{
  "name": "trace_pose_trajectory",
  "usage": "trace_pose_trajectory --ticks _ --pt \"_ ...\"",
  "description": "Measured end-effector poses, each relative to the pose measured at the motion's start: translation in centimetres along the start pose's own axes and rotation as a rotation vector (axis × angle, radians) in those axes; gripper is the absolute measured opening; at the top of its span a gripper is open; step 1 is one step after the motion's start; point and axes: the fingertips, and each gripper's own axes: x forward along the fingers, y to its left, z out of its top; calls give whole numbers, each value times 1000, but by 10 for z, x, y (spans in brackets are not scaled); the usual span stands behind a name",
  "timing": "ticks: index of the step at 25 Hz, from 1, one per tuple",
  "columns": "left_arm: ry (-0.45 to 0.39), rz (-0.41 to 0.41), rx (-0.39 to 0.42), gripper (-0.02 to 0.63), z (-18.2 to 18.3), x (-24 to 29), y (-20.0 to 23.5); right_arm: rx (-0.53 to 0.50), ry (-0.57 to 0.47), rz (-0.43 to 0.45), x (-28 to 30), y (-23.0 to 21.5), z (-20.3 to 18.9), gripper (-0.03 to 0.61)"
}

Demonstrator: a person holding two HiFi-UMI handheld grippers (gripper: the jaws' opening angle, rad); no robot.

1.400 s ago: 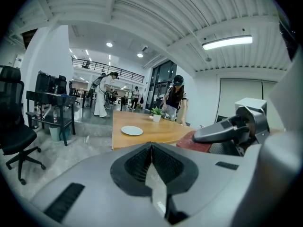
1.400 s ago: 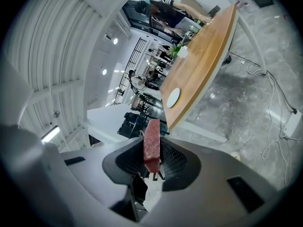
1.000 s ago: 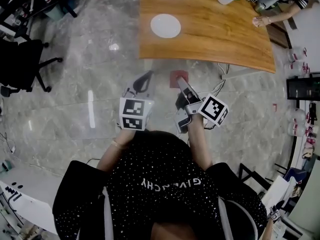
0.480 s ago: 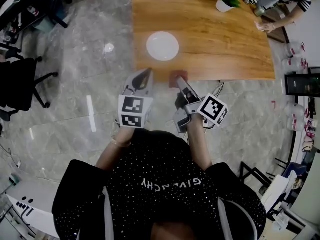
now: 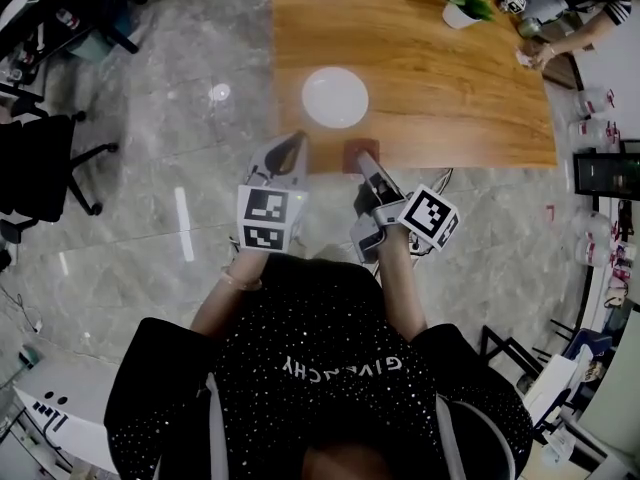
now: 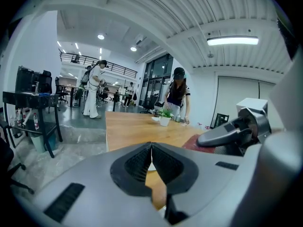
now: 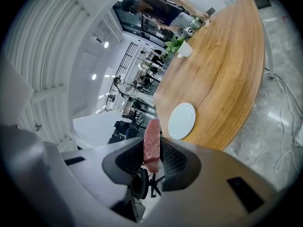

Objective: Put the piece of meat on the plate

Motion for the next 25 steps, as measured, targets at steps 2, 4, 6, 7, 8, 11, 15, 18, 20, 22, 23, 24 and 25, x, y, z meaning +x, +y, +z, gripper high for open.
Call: trace_pose_trajectory --ticks 2,4,6,7,8,11,15,18,20,22,23,24,25 --pt "-3 -1 8 11 3 3 1 0 1 0 2 0 2 98" --pt "-8 -2 11 11 5 6 2 6 0 1 3 -2 4 98" --pt "-5 1 10 11 5 10 2 -4 8 -4 5 -4 7 98" --pt "-3 4 8 11 4 12 3 -1 11 -3 7 -5 9 98" --pt "-1 8 6 11 4 15 3 5 14 -2 9 -6 11 98" --pt "-4 19 0 11 7 27 6 6 24 0 20 -9 22 98" --pt "-17 46 -13 11 15 46 20 -27 63 -2 41 -11 40 98" --pt "-20 65 -37 11 20 66 33 -22 90 3 62 -11 57 98" --pt "-14 78 -45 11 23 80 39 -28 104 9 75 -10 69 98" --pt "-8 90 -46 11 27 96 47 -33 117 12 89 -10 81 98" --pt "-6 94 -49 11 29 103 51 -34 123 10 95 -11 87 98" --pt "-5 97 -53 11 30 109 53 -35 129 5 101 -13 91 98" --pt "-4 98 -57 11 30 114 55 -35 137 -2 106 -16 94 98"
